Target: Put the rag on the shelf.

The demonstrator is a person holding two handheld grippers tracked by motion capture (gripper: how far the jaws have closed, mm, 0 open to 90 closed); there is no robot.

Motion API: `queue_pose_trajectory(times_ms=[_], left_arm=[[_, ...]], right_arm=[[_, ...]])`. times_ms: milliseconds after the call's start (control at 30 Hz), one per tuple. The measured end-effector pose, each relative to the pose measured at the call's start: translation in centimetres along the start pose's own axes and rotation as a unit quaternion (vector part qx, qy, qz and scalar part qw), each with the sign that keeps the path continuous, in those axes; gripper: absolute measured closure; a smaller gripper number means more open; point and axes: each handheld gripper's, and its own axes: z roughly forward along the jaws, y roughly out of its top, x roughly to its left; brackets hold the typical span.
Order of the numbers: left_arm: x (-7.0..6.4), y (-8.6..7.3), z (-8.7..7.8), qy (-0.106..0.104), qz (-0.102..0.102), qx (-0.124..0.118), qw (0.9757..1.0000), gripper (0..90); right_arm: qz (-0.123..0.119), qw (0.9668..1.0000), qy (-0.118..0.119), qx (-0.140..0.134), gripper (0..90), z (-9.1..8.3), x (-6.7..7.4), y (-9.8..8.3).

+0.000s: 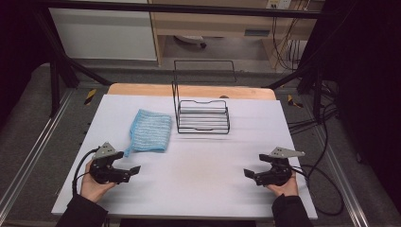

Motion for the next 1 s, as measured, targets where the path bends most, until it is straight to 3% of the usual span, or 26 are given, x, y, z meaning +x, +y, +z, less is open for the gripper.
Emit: queue_pose_trajectory(times_ms=[533,1000], left_arm=[[-1.4,3.2,0.7,0.009,0.000,-0.001,1.0000,9.5],[-2.8,6.8,5.5,0.018,0.020,0.028,0.9992,16.4]], right_arm=[[-0.005,1.0000,-0.006,0.004,0.7,0.0,-0.1,0.0],[-0.007,0.9999,-0.007,0.005,0.8,0.1,0.0,0.0]])
